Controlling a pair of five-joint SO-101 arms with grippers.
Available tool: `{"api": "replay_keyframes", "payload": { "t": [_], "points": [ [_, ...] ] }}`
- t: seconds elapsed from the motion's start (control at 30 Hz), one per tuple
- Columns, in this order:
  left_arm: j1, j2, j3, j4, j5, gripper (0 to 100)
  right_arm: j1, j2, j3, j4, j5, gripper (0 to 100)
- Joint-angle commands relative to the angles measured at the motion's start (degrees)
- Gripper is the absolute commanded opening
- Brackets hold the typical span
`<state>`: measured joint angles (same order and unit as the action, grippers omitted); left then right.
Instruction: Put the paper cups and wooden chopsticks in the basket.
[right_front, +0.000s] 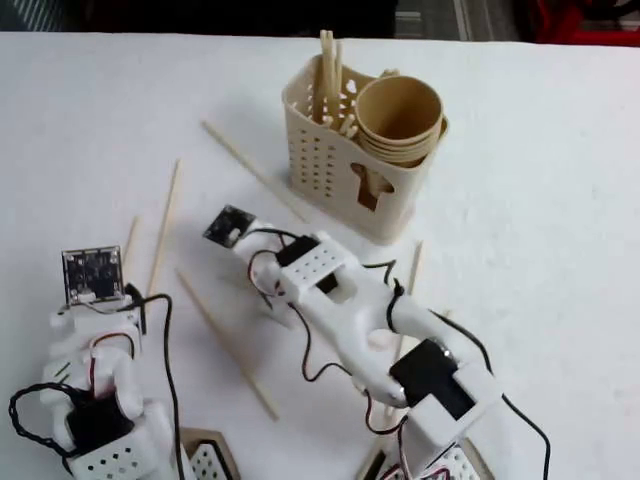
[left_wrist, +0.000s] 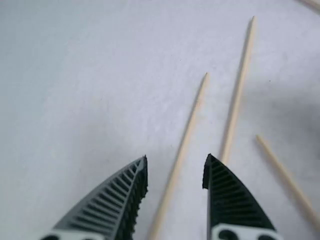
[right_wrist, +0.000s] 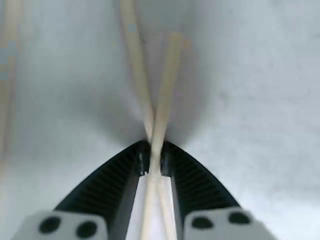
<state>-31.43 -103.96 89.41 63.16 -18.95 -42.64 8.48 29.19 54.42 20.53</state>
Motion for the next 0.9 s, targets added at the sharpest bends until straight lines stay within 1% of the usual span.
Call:
{"api": "replay_keyframes", "payload": {
  "t": [0.0, 0.27, 0.4, 0.53, 0.63, 0.7, 0.87],
  "points": [
    [-0.1, -0.6, -0.3, -0.3, -0.4, 19, -0.5, -5.7, -0.6, 0.8, -0.4, 1.7],
    [0.0, -0.6, -0.7, -0.4, -0.3, 19, 0.2, -22.2, -0.7, 2.0, -1.0, 1.7],
    [0.0, -0.6, -0.7, -2.2, -0.4, 19, 2.9, -26.2, -0.8, 2.1, -7.4, 1.7],
    [1.2, -0.5, -0.8, -1.7, -2.5, 24, 5.9, -27.9, -1.1, 4.9, -13.3, 1.7],
    [1.5, -0.4, -3.7, 0.5, -2.6, 25, 7.5, -28.1, -0.9, 5.3, -16.6, 1.7],
    [1.5, -0.4, -8.4, 3.1, -3.6, 25, 8.2, -27.6, -0.7, 5.1, -18.3, 1.7],
    [1.5, -0.3, -18.7, 9.3, -7.2, 25, 9.0, -27.6, 0.4, 5.0, -19.0, 1.7]
  ]
}}
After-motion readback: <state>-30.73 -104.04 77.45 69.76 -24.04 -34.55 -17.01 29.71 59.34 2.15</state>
